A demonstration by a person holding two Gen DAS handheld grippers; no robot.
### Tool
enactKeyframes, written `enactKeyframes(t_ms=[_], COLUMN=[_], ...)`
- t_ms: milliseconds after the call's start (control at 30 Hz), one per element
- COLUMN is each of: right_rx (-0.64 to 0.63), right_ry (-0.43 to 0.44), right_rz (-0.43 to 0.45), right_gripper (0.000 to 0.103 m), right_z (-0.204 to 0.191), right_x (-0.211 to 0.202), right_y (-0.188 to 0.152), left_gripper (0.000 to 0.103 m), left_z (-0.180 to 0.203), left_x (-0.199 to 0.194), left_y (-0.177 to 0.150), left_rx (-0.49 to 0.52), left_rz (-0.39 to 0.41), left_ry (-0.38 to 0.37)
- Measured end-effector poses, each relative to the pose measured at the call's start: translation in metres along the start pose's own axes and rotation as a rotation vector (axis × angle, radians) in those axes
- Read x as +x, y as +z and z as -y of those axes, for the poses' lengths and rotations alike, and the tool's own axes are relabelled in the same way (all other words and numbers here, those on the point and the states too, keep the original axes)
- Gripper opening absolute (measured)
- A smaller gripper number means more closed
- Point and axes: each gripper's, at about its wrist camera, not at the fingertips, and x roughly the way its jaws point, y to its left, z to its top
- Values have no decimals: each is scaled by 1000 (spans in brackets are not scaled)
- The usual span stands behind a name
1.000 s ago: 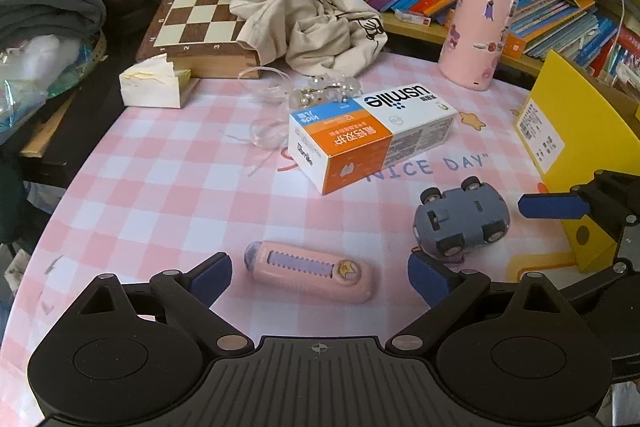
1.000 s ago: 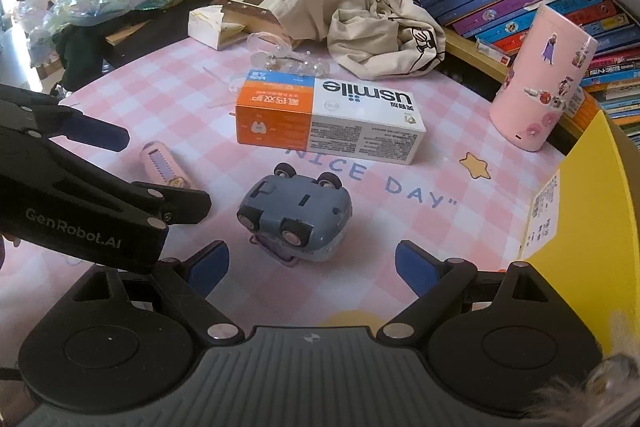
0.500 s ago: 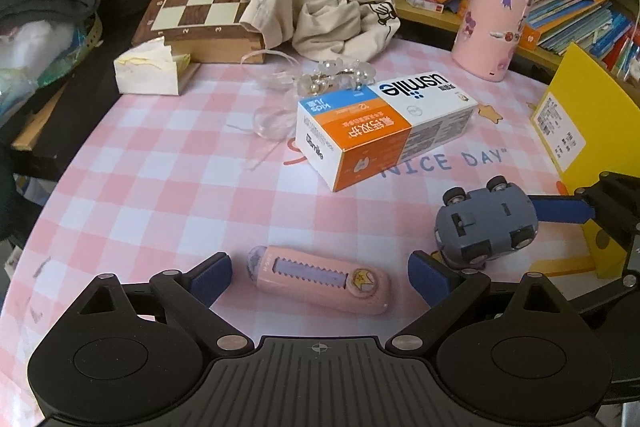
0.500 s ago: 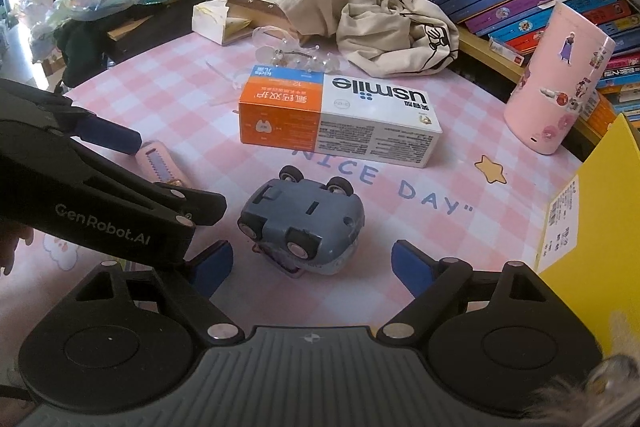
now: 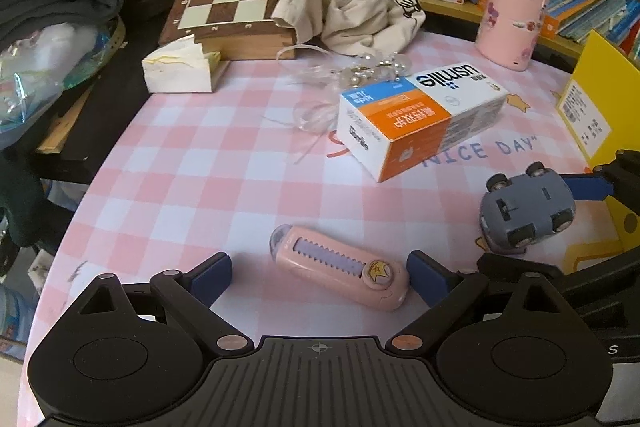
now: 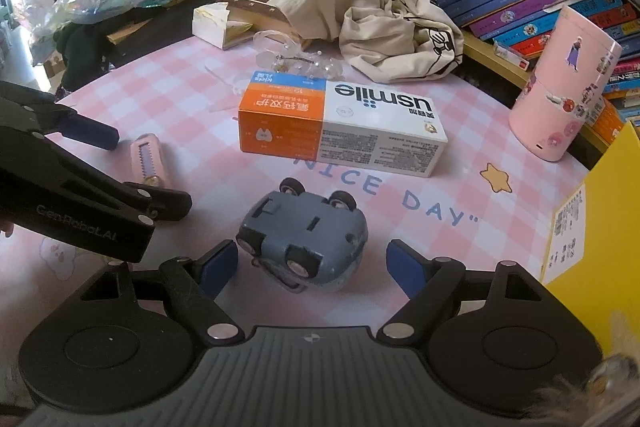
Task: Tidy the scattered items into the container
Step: 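Close the right gripper on the grey toy car while the left grasps the pink cylinder, then lift the toy car with the right tool while the left carries the pink cylinder toward the yellow box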
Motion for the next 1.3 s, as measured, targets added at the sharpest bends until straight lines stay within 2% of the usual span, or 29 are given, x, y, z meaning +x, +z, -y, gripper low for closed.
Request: enactKeyframes(t_ms=[167, 267, 333, 400, 700, 1033, 1300], right_rx=[-8, -6, -3, -3, 15, 23, 19], right_ry=[2, 6, 12, 11, 7, 6, 2], right_rz=[1, 1, 2, 1, 3, 13, 29], right_gripper=[70, 62, 60, 60, 59, 59, 59], right_z=[-1, 0, 0, 0, 3, 1, -8], right_x=[2, 2, 2, 1, -5, -17, -31], right_y=[2, 2, 2, 1, 0, -2, -6], left_gripper=[93, 89, 82, 77, 76, 76, 76], left_z=[1, 3, 4, 5, 0, -9, -8], left_x=[2, 2, 1, 1, -4, -27, -46], left_y=[1, 2, 3, 4, 4, 4, -2], left_rx=[3, 13, 22, 31, -6, -83, -88], left_rz=[10, 15, 19, 23, 20, 57, 83], left_ry=[-2, -4, -8, -7, -37, -70, -82])
